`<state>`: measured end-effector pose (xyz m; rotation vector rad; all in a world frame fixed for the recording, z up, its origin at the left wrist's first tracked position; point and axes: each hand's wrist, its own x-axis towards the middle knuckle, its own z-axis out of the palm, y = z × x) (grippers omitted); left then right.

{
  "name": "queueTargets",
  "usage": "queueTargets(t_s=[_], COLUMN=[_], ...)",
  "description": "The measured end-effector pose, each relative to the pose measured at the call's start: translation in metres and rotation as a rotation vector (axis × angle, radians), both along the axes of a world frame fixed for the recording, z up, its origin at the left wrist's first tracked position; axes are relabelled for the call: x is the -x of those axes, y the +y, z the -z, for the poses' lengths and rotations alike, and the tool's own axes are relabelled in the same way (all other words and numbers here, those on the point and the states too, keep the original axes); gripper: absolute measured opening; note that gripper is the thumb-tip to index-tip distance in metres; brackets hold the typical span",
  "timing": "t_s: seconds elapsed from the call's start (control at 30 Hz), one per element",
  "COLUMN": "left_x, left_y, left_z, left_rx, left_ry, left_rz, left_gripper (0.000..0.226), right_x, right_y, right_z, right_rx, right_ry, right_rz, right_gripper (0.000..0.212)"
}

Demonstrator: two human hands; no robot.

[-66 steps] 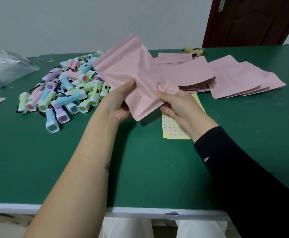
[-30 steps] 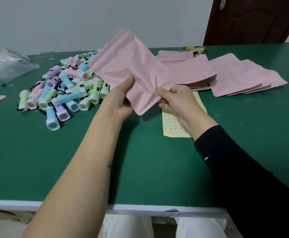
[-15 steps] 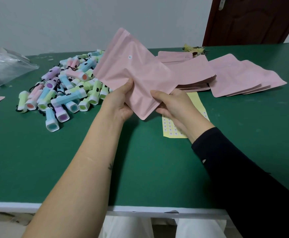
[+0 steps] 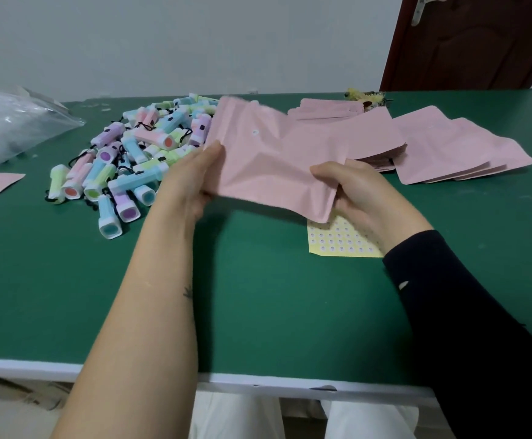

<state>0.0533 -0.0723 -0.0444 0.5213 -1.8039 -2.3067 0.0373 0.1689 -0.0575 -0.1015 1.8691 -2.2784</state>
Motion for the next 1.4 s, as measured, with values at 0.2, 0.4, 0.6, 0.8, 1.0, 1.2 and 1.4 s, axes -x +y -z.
queueTargets(t_s=[0.2,0.4,0.6,0.8,1.0,1.2,1.4], left_x=[-0.001,0.004,0.004,0.003,0.006,0.007,0.006], left_y=[0.008,0.020,0.018,0.016,0.015,0.014,0.010], left_z=[0.005,0.012,0.012,0.012,0.013,0.014,0.009], left_rx=[0.560,0.774,0.756,0.684,0.664,0.464,0.316], left_ry=[0.122,0.238,0.297,0.315,0.265,0.181,0.231], left_rz=[-0.080,-0.140,-0.145,-0.096,-0.104,-0.018,0.090], left_gripper=[0.025,0.027,0.031,0.028,0.028,0.023,0.014], right_x=[0.006,0.007,0.005,0.004,0.006,0.006,0.005], right_y=[0.010,0.016,0.020,0.028,0.035,0.039,0.044], right_z=[0.002,0.001,-0.002,-0.003,-0.002,-0.002,-0.004], right_rx=[-0.024,-0.026,-0.005,-0.010,-0.039,-0.030,-0.086], right_ry=[0.016,-0.020,-0.041,-0.029,0.019,0.002,-0.012], right_rz=[-0.024,-0.023,-0.047,-0.090,-0.075,-0.086,-0.175], right_gripper=[0.030,0.024,0.018,0.013,0.014,0.010,0.016])
